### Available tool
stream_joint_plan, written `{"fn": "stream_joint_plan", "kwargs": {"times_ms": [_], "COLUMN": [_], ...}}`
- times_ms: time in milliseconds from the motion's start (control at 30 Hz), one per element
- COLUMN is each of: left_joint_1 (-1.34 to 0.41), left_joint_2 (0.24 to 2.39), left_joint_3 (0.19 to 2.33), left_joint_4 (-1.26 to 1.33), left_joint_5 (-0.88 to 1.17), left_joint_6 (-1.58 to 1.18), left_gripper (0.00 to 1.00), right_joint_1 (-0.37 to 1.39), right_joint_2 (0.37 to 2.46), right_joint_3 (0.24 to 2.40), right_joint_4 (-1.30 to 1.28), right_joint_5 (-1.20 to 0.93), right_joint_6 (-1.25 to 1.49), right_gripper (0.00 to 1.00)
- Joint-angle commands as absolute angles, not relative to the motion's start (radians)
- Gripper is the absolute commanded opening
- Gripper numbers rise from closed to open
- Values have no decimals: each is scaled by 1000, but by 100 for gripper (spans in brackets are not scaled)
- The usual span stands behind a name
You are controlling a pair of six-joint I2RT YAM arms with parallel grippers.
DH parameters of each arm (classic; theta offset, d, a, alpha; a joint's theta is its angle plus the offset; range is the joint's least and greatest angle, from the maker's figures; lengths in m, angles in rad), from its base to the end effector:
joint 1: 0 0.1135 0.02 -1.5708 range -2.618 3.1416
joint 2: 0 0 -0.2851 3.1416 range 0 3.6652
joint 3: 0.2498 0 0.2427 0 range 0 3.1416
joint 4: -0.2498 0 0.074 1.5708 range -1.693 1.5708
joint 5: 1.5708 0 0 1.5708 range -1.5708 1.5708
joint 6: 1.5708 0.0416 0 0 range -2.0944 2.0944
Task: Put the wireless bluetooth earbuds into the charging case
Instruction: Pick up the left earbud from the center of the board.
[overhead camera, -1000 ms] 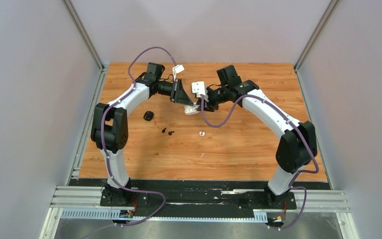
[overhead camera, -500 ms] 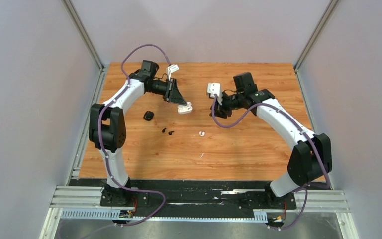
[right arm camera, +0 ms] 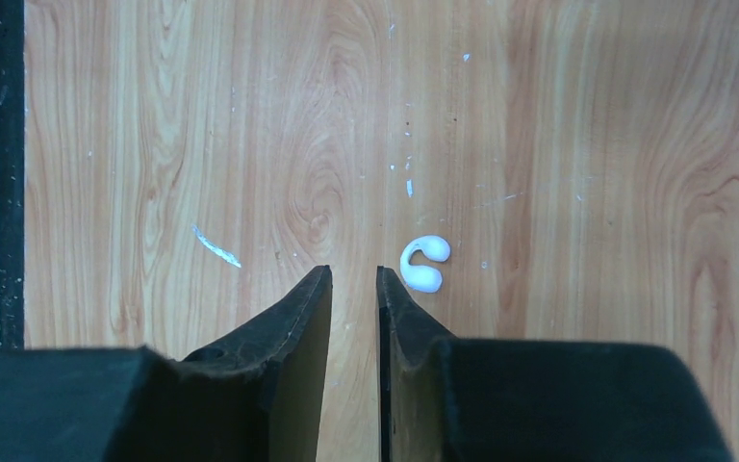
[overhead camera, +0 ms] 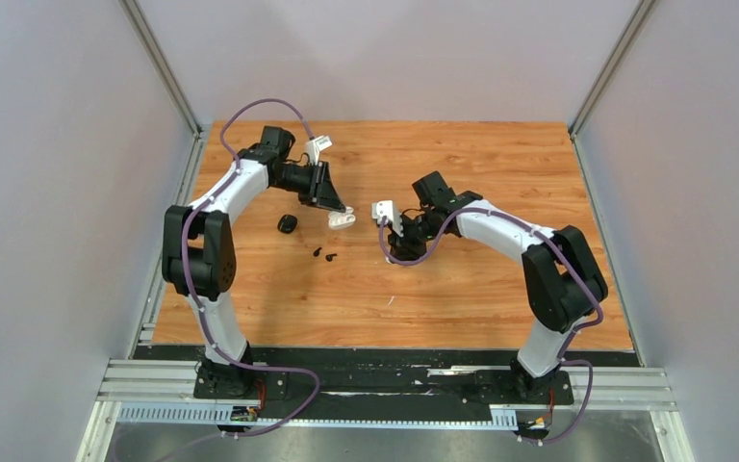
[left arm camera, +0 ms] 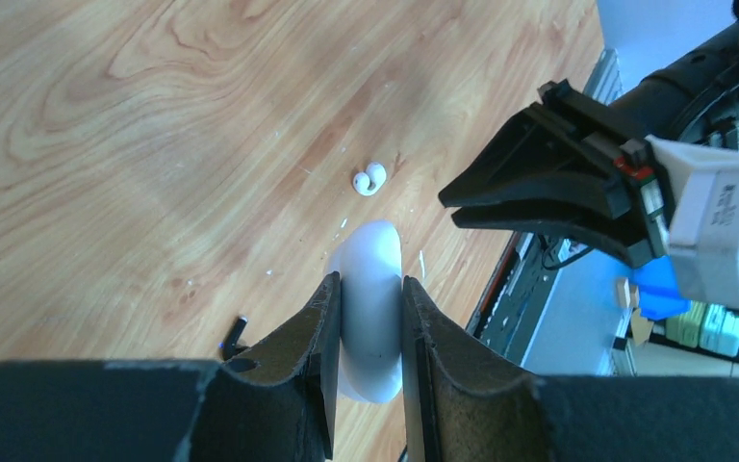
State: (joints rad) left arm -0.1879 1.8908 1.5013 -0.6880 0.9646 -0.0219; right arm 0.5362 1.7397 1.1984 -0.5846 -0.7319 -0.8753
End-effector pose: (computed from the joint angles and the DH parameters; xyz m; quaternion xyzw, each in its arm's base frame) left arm 0.3829 -0.1076 0.2643 0.1841 0.8468 -0.4700 0.1680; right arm 0.2829 0.2004 0.2301 -0.6508 0.6420 0.3092 0.2620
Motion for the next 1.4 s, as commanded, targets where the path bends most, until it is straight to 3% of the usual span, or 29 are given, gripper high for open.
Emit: {"fn": "stream_joint_plan", "kwargs": {"times_ms": [0, 767, 1367], "left_joint_1": [-180, -161, -161], "left_joint_2": [1802, 1816, 1855], "left_joint_3": [1487, 1454, 1480], "left_joint_4": [-599, -541, -548], "left_joint_5": [930, 983, 989], "left_joint_6": [-95, -135, -134], "left_gripper": [0, 0, 0], "right_joint_1": [549, 587, 591], "right_joint_2": [1776, 1864, 1904], "right_joint_3": [1217, 1243, 1291], "right_joint_4": [-549, -556, -558], "right_joint_5": [-703, -634, -613], "right_joint_6": [-929, -970, -969], "right_gripper": [23, 33, 34]}}
